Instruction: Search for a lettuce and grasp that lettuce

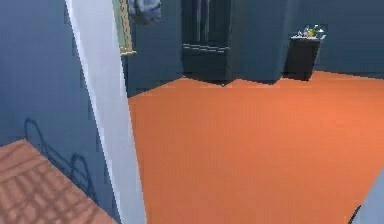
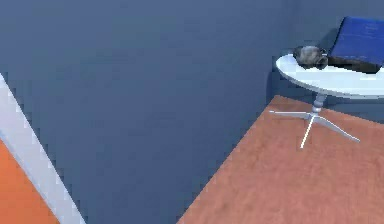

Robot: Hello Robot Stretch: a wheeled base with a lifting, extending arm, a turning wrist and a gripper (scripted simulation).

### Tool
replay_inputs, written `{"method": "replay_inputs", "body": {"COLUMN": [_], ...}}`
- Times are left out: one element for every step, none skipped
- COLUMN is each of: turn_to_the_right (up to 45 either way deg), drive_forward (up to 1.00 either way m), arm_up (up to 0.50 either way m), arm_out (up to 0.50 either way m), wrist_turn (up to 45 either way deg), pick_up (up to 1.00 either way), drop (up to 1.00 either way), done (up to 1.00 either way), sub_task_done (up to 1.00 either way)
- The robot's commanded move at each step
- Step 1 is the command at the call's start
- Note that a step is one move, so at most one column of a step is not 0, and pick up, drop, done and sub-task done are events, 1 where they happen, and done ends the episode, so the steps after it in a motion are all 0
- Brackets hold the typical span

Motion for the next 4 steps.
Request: {"method": "replay_inputs", "body": {"turn_to_the_right": [0.0, 36.0, 0.0, 3.0], "drive_forward": [0.35, 0.0, 1.0, 0.0], "arm_up": [0.0, 0.0, 0.0, 0.0], "arm_out": [0.0, 0.0, 0.0, 0.0], "wrist_turn": [0.0, 0.0, 0.0, 0.0], "pick_up": [0.0, 0.0, 0.0, 0.0], "drop": [0.0, 0.0, 0.0, 0.0], "done": [0.0, 0.0, 0.0, 0.0], "sub_task_done": [0.0, 0.0, 0.0, 0.0]}}
